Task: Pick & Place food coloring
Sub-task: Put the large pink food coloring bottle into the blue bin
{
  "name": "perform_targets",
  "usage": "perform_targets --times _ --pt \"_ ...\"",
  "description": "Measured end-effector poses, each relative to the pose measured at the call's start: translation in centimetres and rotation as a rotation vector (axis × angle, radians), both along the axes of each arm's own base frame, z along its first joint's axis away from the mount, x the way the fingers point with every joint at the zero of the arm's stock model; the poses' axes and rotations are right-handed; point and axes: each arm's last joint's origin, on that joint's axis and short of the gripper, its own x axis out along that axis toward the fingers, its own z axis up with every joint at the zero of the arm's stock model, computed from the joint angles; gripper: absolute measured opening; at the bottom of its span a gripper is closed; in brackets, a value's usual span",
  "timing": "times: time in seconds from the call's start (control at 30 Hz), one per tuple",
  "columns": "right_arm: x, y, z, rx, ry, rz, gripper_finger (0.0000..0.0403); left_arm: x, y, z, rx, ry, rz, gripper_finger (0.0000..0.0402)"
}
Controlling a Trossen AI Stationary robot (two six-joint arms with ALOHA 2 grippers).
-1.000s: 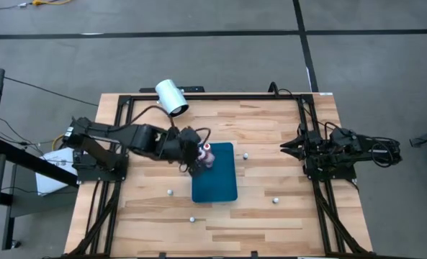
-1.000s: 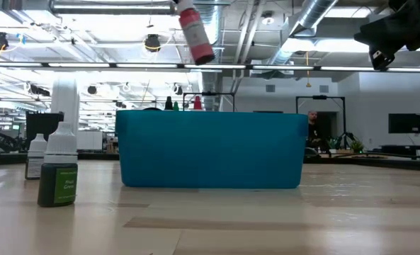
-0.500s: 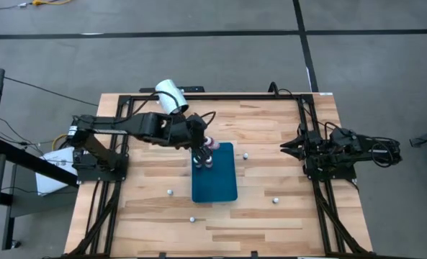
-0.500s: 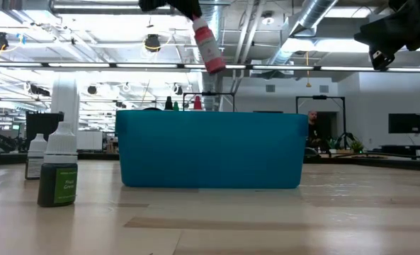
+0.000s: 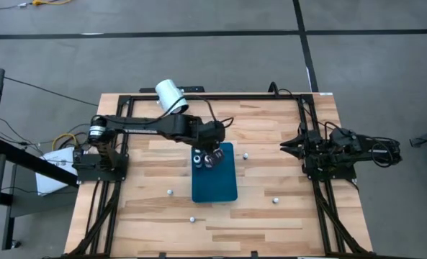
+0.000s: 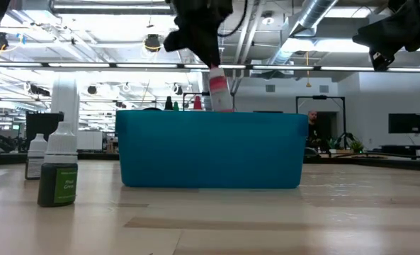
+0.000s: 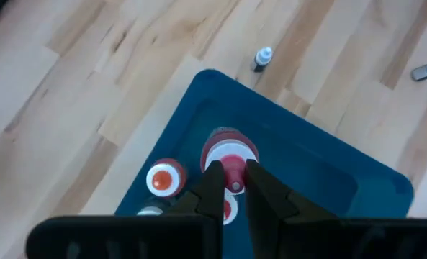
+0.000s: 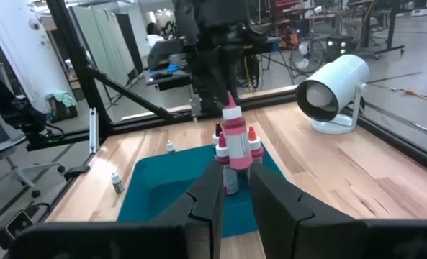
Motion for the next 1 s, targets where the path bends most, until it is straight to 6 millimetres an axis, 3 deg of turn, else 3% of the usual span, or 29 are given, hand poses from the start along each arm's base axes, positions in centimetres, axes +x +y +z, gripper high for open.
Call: perform_targets --times 0.23,0.47,1.0 --pt "0.0 0.0 0.0 0.000 0.000 -0.001 0.0060 0.6 1.2 -0.7 -0.001 0.012 -0.019 0.0022" --pt "0.0 0.0 0.0 0.000 0.000 -0.001 0.0060 1.8 1.7 -3.2 -0.029 0.072 -0.053 0.0022" --pt "0.0 0.0 0.0 0.000 -0.003 -0.001 0.0060 1.9 3.0 -3.7 0.007 0.094 -0.068 0.0023"
